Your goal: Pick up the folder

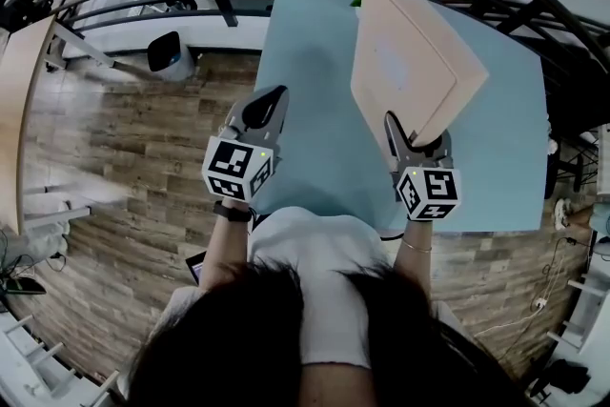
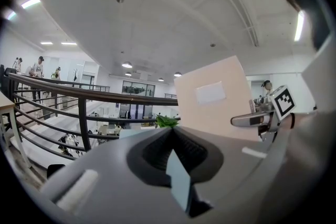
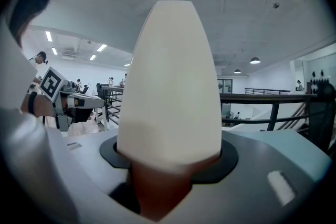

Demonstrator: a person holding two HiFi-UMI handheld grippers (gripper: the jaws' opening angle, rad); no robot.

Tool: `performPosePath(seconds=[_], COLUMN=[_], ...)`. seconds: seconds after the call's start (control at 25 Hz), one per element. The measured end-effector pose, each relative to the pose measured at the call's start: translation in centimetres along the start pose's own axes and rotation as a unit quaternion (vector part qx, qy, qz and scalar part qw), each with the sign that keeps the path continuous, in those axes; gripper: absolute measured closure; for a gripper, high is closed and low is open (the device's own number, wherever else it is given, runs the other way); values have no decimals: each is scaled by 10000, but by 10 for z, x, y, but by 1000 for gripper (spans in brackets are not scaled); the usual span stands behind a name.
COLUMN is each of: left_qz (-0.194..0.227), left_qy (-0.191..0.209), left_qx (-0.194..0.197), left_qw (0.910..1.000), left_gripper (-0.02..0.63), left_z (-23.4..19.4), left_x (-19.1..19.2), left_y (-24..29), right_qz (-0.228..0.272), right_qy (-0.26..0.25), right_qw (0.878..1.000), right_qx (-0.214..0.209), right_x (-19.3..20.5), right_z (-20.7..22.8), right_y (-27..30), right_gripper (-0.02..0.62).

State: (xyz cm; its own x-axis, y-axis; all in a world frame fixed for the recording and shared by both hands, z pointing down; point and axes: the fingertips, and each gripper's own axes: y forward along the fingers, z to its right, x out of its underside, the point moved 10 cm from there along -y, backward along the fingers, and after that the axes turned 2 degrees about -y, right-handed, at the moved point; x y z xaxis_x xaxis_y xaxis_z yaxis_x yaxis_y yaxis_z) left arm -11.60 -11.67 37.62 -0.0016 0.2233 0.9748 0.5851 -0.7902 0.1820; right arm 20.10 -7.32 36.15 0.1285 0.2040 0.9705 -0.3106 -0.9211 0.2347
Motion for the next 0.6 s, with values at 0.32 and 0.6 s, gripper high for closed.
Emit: performPosePath(seconds=[0.32, 0.6], left_qz=[-30, -34], left_qy=[6, 5], left_qx=[-14, -72], left_qw=[10000, 10000], left_gripper=[549, 549], left_z=[-3, -5], left_x=[0, 2], left_y=[1, 0], right_qz=[-40, -10], right_qy=[-11, 39], right_qw=[10000, 10000], right_qx=[-28, -13], right_x=[0, 1], right_z=[-1, -2], right_y=[3, 3], right_gripper=[321, 321])
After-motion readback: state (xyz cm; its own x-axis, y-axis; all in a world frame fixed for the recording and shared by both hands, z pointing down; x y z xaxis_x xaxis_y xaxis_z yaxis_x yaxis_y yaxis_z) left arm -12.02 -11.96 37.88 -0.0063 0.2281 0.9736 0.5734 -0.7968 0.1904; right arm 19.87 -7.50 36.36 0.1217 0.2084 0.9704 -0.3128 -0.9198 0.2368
